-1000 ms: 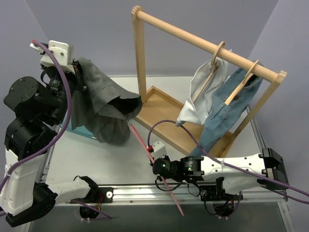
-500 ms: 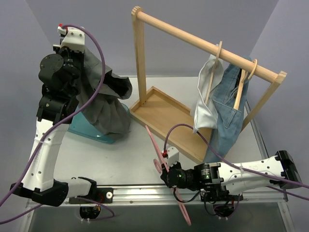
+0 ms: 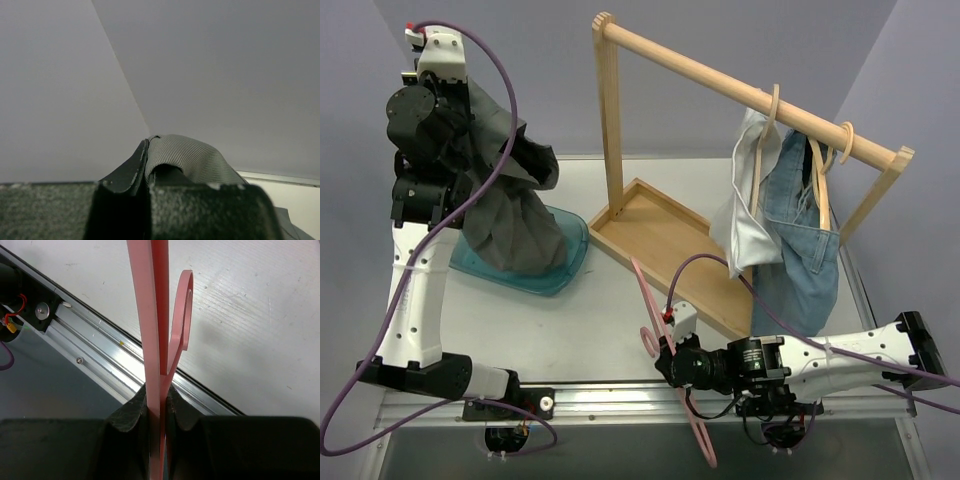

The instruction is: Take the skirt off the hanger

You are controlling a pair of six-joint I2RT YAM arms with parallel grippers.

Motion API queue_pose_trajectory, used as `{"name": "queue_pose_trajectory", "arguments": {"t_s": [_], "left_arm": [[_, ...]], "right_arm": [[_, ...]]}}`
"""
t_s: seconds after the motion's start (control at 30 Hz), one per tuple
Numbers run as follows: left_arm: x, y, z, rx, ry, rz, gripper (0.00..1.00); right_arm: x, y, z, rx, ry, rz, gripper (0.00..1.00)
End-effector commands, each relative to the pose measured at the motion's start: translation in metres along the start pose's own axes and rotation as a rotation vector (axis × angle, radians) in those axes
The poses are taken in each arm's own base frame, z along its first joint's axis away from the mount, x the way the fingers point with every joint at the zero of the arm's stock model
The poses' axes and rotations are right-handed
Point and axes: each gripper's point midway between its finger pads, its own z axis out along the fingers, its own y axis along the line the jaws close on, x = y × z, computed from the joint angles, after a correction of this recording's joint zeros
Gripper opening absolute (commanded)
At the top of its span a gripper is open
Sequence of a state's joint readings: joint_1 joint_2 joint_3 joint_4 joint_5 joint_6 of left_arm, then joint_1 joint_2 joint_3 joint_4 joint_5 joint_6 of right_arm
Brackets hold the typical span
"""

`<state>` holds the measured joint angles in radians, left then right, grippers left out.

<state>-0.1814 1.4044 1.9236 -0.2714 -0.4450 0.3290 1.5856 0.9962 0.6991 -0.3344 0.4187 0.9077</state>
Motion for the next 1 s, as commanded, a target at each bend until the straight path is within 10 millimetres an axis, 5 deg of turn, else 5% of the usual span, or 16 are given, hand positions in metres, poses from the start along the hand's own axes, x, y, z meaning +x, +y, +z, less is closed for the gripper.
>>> {"name": "queue_pose_trajectory", "arguments": {"t_s": [0.0,0.17,0.2,0.3,0.33,0.47,0.7,0.87,0.97], "left_arm": [[-0.009,0.014,-0.001,-0.064,-0.032,-0.054,0.02],[0.042,-0.011,-0.007,0.011,0.049,-0.119,0.02],[0.070,-0.025,-0.009,0.055,0.102,-0.123,0.02],[0.095,-0.030,-0.027,0.079,0.149,-0.236,0.02],[0.124,-0.037,-0.033,0.081,0.205,-0.258,0.02],[0.173,-0.034,-0.054,0.036,0.309,-0.339,0.02],[0.283,-0.019,-0.071,-0.085,0.677,-0.442,0.02],[0.375,-0.041,-0.097,-0.176,1.059,-0.613,0.02],[0.399,-0.062,-0.119,-0.154,1.178,-0.697,0.02]], "right_arm": [[-0.010,-0.002,-0.004,0.017,-0.047,0.022,0.00],[-0.014,0.001,-0.004,0.021,-0.055,0.009,0.00],[-0.014,0.000,-0.004,0.024,-0.054,0.008,0.00],[-0.013,-0.001,-0.003,0.028,-0.051,0.009,0.00],[-0.012,0.000,-0.003,0.025,-0.048,0.009,0.00],[-0.010,0.001,-0.002,0.014,-0.050,0.023,0.00],[-0.007,0.012,0.003,0.001,-0.054,0.014,0.00],[-0.018,0.025,0.007,0.005,-0.070,-0.025,0.00],[-0.028,0.033,0.007,0.008,-0.084,-0.052,0.00]]}}
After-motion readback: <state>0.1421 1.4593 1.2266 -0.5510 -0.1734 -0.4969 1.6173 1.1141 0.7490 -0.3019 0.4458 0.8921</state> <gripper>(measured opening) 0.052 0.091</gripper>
